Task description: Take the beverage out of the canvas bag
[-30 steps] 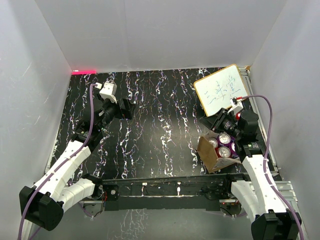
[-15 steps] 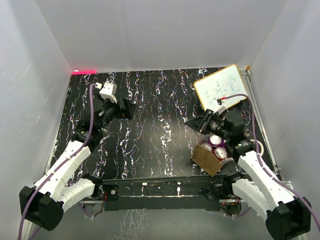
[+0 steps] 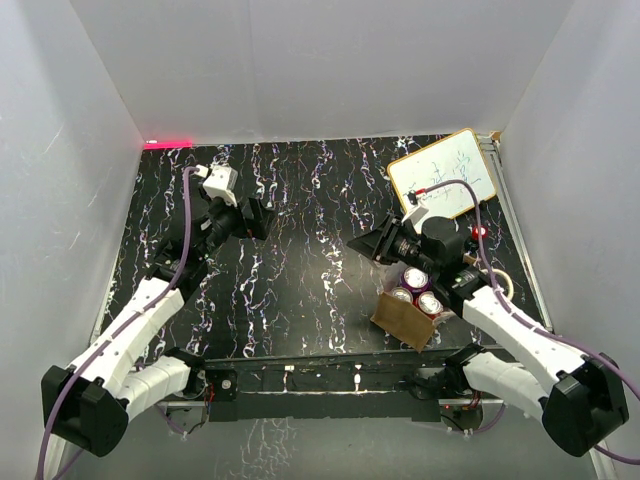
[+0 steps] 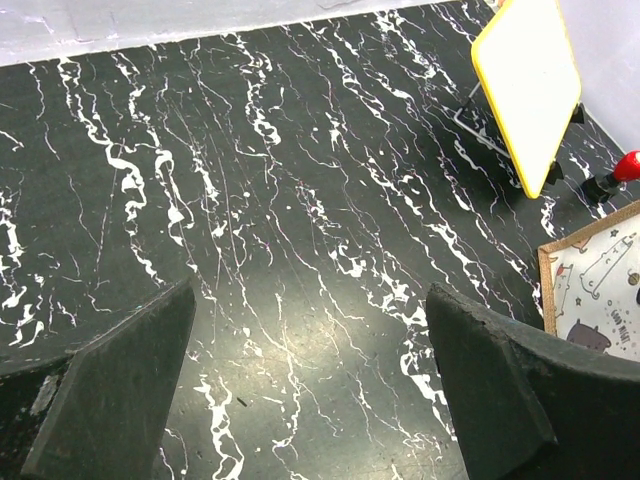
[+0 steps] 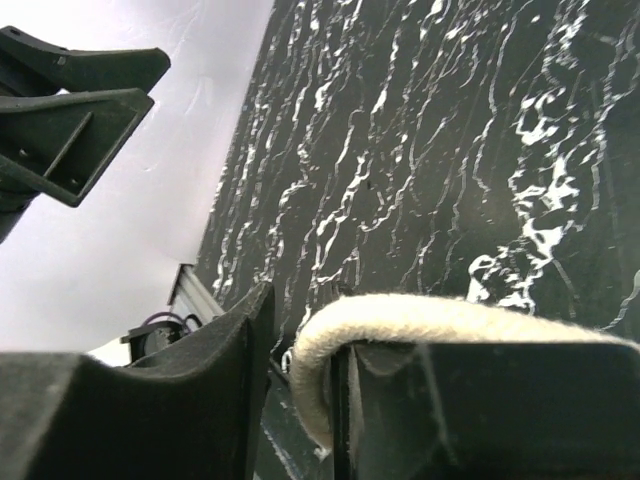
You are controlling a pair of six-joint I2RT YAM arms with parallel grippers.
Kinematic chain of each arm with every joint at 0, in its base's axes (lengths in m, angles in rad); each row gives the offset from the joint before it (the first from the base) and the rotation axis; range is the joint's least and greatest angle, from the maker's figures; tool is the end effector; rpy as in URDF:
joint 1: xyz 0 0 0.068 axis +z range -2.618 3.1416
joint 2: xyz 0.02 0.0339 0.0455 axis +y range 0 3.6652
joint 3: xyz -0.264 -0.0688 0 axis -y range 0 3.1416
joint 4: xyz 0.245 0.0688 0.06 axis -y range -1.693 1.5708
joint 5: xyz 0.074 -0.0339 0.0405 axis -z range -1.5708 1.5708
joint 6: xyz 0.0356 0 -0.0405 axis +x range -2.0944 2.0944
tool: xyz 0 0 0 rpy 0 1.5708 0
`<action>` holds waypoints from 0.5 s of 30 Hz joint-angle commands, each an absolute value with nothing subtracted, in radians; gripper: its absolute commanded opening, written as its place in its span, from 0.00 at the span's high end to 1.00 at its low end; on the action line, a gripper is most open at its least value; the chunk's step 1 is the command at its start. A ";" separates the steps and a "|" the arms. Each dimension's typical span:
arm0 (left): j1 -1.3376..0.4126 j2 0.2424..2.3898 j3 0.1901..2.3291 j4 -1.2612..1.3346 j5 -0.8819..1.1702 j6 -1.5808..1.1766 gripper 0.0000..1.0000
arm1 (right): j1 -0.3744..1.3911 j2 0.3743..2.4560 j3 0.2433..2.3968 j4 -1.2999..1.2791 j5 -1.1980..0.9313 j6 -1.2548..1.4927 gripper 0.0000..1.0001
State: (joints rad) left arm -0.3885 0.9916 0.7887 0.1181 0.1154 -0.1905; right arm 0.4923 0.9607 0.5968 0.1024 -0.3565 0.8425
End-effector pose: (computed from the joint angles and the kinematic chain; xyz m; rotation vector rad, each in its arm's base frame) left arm 0.2174 -0.0934 0.3346 0.2548 1.6632 -0.5336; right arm 0.1904 0.1162 0.2710 0.0757 2.0077 1.2271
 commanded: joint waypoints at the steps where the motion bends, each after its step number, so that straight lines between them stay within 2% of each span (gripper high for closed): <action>1: -0.395 1.000 0.812 0.122 0.158 -0.199 0.03 | 0.501 0.939 0.741 0.047 -0.265 0.718 0.66; 4: -0.405 1.016 0.820 0.104 0.215 -0.239 0.03 | 0.501 0.900 0.755 -0.087 -0.213 0.651 0.46; 9: -0.425 1.010 0.721 0.221 0.440 -0.490 0.03 | 0.501 0.801 0.736 -0.265 -0.129 0.592 0.19; 12: -0.506 0.984 0.639 0.293 0.448 -0.624 0.03 | 0.501 0.741 0.721 -0.329 -0.103 0.587 0.14; 15: -0.642 0.960 0.606 0.282 0.359 -0.679 0.03 | 0.502 0.696 0.720 -0.395 -0.086 0.587 0.11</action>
State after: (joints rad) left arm -0.5102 1.0073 0.6376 0.2272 0.3557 -0.5266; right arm 0.4976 0.7475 0.7017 -0.2981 -0.1474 0.6205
